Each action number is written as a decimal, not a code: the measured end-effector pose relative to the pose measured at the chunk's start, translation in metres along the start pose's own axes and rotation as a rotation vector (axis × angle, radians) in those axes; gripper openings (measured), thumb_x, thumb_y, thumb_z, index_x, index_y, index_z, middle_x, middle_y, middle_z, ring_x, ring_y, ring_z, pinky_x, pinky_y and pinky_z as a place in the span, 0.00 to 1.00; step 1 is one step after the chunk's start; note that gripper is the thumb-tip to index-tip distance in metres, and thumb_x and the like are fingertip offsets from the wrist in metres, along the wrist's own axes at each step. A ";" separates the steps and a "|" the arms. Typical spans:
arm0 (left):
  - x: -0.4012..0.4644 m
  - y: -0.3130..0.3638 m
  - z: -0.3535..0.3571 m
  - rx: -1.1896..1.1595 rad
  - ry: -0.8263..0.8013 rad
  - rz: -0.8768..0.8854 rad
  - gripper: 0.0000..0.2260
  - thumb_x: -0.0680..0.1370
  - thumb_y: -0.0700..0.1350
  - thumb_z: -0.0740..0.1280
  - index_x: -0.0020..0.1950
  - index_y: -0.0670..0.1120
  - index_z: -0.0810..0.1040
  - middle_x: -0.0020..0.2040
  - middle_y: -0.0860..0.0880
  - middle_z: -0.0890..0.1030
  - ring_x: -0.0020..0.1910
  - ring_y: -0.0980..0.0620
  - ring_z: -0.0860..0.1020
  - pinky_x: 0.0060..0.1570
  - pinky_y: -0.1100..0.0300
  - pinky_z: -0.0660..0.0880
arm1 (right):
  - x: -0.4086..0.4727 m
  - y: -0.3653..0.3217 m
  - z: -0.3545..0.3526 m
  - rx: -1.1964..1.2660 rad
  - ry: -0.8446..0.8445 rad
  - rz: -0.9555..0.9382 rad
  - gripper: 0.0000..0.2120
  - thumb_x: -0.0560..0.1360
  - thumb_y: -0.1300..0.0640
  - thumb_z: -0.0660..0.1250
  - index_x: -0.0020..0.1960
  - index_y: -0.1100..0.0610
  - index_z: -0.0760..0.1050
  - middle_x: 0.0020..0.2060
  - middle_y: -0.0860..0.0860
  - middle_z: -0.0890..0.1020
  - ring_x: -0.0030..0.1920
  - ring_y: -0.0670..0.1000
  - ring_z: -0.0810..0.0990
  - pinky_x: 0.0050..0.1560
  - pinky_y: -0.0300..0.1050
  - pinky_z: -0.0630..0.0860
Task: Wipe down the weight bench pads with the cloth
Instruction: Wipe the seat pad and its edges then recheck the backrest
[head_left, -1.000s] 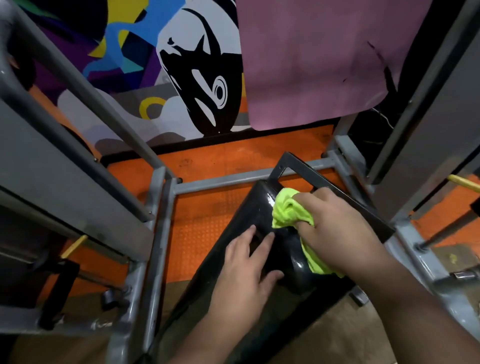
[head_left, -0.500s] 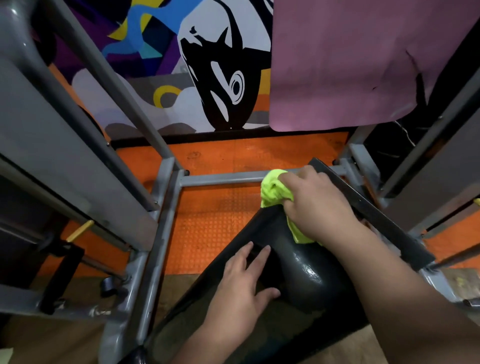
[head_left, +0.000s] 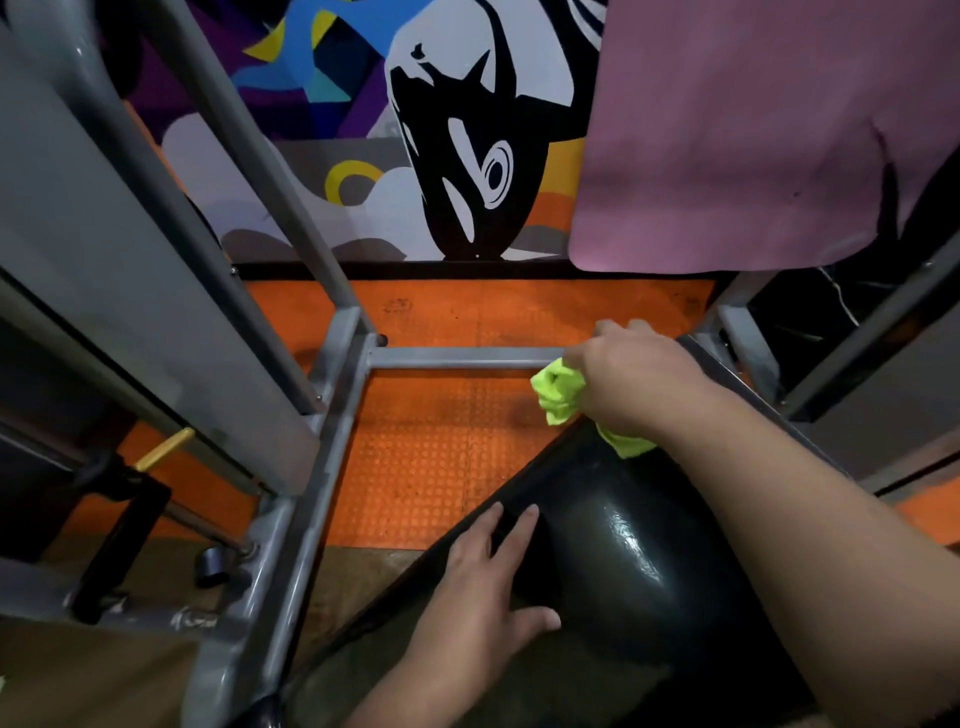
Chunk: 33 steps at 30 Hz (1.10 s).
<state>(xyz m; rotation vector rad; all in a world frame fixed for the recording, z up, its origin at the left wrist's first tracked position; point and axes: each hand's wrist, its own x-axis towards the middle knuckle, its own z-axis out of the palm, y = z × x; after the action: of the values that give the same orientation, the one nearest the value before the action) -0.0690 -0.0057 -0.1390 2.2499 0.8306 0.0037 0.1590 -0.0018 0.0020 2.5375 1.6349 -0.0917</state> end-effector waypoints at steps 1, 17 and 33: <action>0.000 -0.001 0.000 -0.009 -0.001 -0.005 0.44 0.73 0.56 0.75 0.77 0.71 0.47 0.81 0.58 0.45 0.79 0.59 0.44 0.77 0.60 0.53 | 0.007 -0.009 0.002 -0.060 -0.019 -0.039 0.19 0.77 0.56 0.60 0.68 0.47 0.72 0.53 0.52 0.72 0.53 0.57 0.70 0.48 0.52 0.72; 0.001 -0.004 0.009 -0.033 -0.029 -0.013 0.43 0.75 0.57 0.72 0.67 0.79 0.38 0.80 0.63 0.37 0.79 0.60 0.37 0.78 0.54 0.57 | 0.052 -0.025 -0.002 -0.240 -0.472 -0.172 0.08 0.76 0.59 0.61 0.52 0.54 0.76 0.43 0.49 0.78 0.43 0.52 0.79 0.46 0.50 0.80; 0.003 -0.012 0.011 -0.058 0.004 0.008 0.44 0.76 0.58 0.71 0.80 0.65 0.41 0.81 0.58 0.38 0.80 0.55 0.37 0.77 0.55 0.52 | 0.051 -0.088 0.036 -0.309 -0.522 -0.352 0.06 0.75 0.58 0.62 0.51 0.54 0.76 0.43 0.49 0.78 0.45 0.55 0.77 0.47 0.49 0.80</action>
<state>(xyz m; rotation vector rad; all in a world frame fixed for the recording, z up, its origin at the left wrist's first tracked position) -0.0709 -0.0051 -0.1551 2.1996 0.8131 0.0362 0.1010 0.0754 -0.0458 1.7835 1.6876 -0.4510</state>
